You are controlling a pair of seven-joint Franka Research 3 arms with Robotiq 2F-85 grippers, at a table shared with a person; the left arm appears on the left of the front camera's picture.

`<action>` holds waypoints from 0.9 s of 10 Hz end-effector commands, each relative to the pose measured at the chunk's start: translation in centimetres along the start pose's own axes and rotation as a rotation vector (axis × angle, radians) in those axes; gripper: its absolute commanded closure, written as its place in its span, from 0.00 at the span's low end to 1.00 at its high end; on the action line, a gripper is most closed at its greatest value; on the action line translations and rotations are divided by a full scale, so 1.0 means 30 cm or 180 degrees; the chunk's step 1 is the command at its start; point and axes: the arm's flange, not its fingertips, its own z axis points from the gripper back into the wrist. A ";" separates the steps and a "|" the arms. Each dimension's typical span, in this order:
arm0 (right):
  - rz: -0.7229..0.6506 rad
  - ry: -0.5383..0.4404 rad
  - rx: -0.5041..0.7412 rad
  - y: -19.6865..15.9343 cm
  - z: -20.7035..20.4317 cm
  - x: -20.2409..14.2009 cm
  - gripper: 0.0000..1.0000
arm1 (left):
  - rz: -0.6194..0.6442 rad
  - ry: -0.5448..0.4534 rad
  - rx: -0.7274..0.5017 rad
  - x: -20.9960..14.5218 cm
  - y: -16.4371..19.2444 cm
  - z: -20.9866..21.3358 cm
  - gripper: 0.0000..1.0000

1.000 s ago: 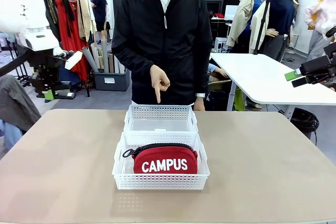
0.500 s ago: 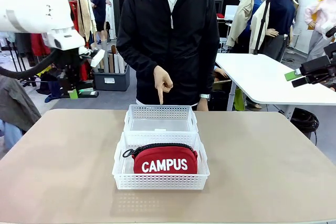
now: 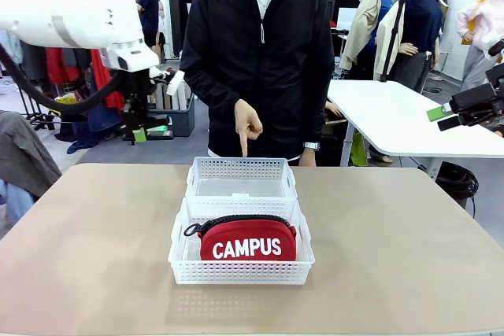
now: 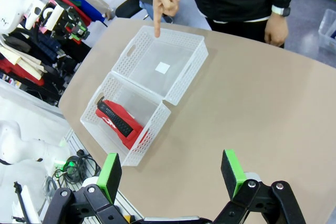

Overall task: Distribute items into two baskets.
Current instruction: Place the picked Stapler into the Organizing basket as instructed by the person.

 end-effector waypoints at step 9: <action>0.0016 -0.0017 0.0016 0.005 0.001 0.004 0.00 | -0.0101 -0.0081 -0.0034 0.417 0.140 -0.199 1.00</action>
